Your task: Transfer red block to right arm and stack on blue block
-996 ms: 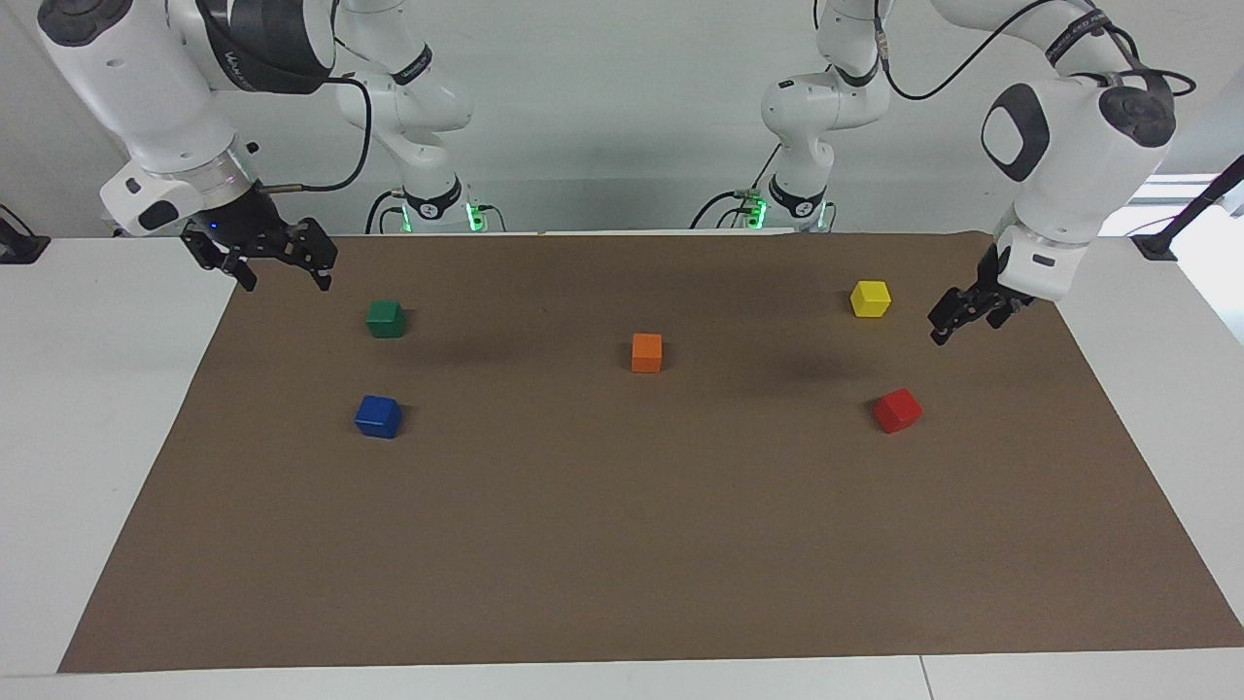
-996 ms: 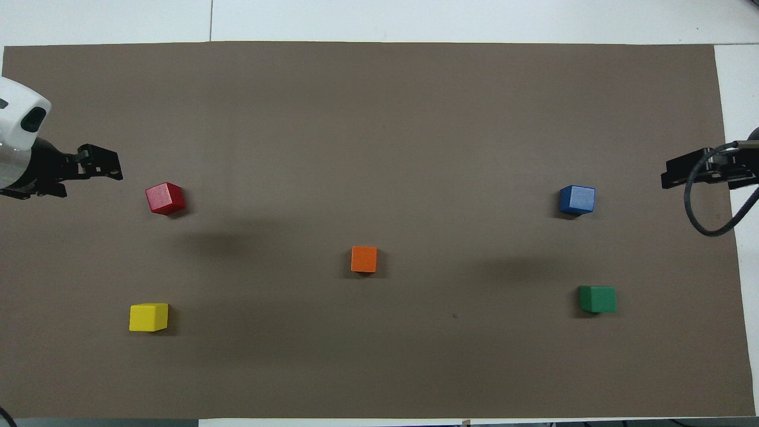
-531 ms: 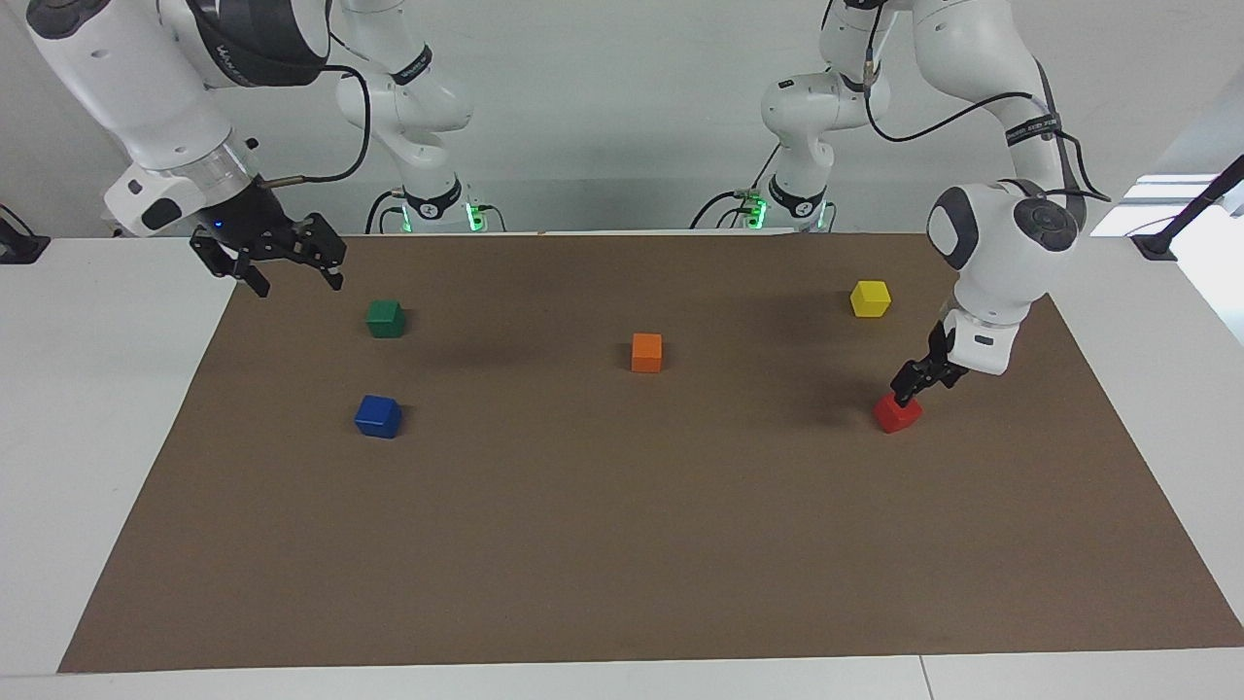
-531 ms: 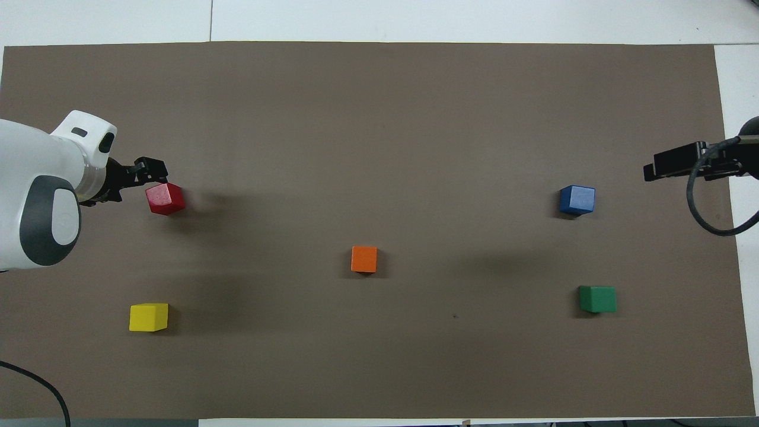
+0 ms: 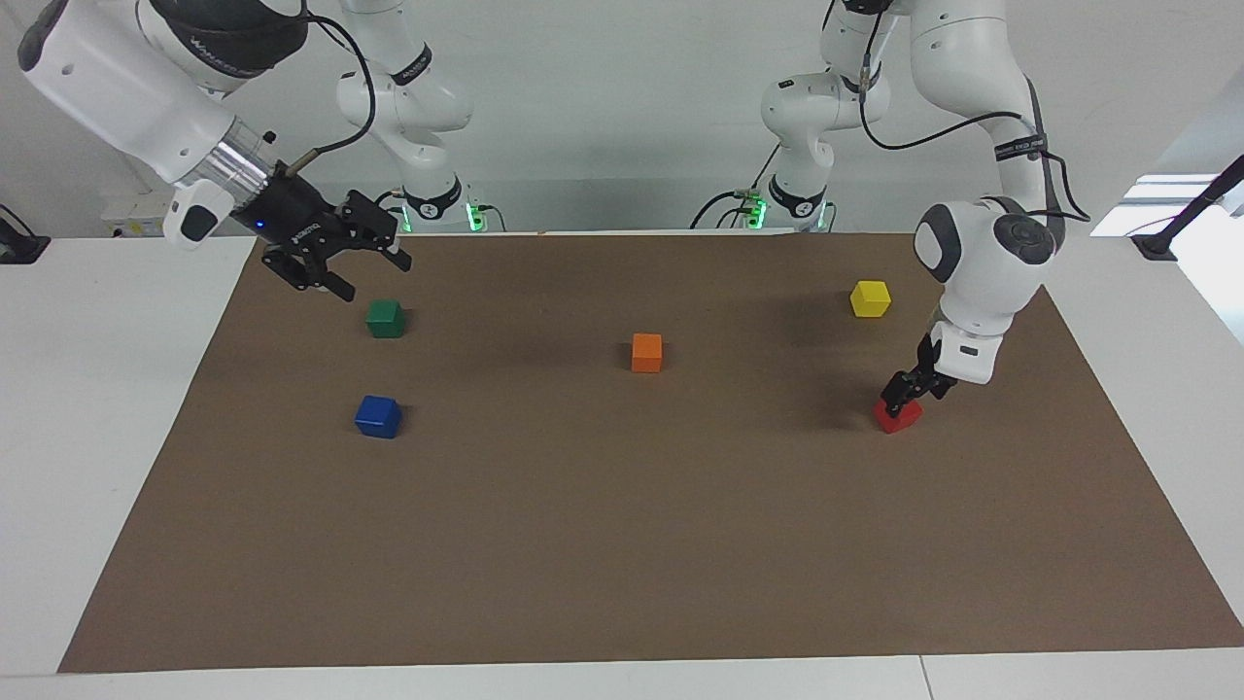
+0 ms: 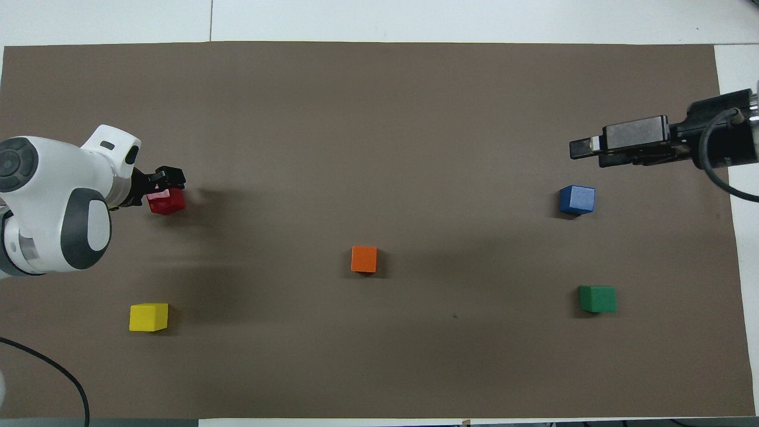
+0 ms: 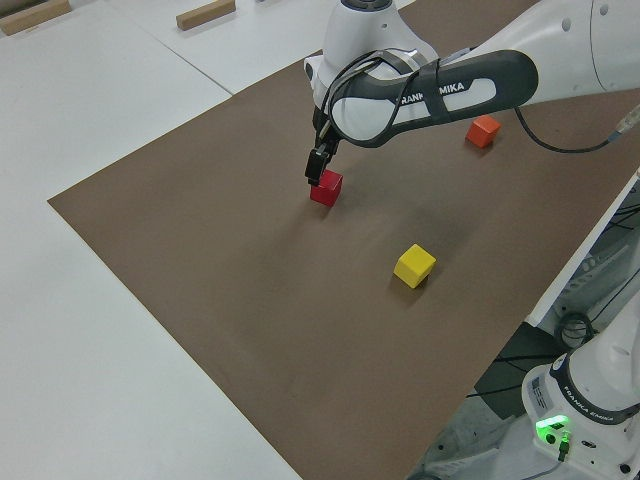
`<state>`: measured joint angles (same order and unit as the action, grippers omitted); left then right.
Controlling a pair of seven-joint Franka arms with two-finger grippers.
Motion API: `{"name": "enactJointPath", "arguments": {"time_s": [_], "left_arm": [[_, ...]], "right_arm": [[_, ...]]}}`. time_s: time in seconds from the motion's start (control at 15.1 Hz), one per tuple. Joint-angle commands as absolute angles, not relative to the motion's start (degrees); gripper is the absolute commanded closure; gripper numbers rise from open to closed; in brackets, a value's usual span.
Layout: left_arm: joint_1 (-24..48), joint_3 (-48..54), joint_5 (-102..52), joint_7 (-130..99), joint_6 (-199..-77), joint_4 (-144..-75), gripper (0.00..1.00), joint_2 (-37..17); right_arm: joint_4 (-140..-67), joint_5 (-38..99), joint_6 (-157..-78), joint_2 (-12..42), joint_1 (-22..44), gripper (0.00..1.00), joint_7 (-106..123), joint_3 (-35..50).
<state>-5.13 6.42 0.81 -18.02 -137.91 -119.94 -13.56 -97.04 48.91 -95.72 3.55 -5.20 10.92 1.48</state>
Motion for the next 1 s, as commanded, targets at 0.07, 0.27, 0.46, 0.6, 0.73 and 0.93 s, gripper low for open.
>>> {"name": "enactJointPath", "arguments": {"time_s": [0.07, 0.27, 0.46, 0.6, 0.73, 0.93], "left_arm": [[-3.60, 5.98, 0.88, -18.28, -139.22, -120.41, 0.00, -14.68], [-3.78, 5.98, 0.88, -16.79, -137.12, -120.41, 0.46, -14.33], [-4.57, 5.98, 0.88, -15.91, -132.55, -118.31, 1.00, -14.06], [-4.75, 6.15, -0.17, -16.69, -124.24, -113.32, 1.00, -12.93], [-4.66, 5.98, -8.39, -21.76, -110.81, -104.55, 1.00, -12.31], [-4.40, 6.33, -18.34, -32.92, -97.32, -98.18, 1.00, -8.72]], "right_arm": [[-104.84, 66.84, -98.35, 4.48, -5.54, 0.00, 19.14, 2.02], [-107.31, 78.11, -96.95, 6.76, -4.31, 0.00, 24.15, 2.11], [-108.89, 86.89, -95.54, 8.96, -2.12, 0.00, 27.84, 2.11], [-109.42, 94.27, -92.13, 12.90, -0.97, 0.00, 32.85, 2.11], [-109.34, 100.17, -87.56, 16.60, -0.44, 0.00, 35.59, 2.20], [-109.51, 109.13, -82.01, 20.12, 3.06, 0.00, 39.62, 2.37]]}}
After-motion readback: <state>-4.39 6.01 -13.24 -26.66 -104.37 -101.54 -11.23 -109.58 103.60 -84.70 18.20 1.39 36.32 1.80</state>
